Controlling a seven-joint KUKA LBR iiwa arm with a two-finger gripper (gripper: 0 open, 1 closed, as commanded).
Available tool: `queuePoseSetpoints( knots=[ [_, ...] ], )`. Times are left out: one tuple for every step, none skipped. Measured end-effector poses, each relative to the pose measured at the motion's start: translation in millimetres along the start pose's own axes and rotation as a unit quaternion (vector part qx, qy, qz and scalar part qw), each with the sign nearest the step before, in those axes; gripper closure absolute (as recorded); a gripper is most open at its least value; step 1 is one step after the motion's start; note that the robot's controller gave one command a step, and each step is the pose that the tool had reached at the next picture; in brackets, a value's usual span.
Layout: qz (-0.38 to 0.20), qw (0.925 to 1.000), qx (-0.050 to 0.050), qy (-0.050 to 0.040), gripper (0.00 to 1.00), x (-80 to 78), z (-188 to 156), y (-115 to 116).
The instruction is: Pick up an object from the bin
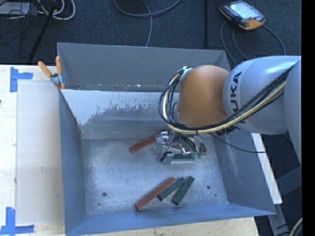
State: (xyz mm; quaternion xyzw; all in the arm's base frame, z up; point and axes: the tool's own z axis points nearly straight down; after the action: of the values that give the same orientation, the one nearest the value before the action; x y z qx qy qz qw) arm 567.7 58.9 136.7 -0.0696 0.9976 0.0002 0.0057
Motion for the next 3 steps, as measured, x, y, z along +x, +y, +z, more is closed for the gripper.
queuePoseSetpoints(
  knots=[
    [0.071,0.9975,0.0,0.0064,1.0,12.0,27.4,-0.4],
    [0.171,0.9853,0.001,0.0059,1.0,8.5,38.0,2.7],
    [0.077,0.997,0.0,0.0064,1.0,18.3,50.9,-1.7]
  ],
)
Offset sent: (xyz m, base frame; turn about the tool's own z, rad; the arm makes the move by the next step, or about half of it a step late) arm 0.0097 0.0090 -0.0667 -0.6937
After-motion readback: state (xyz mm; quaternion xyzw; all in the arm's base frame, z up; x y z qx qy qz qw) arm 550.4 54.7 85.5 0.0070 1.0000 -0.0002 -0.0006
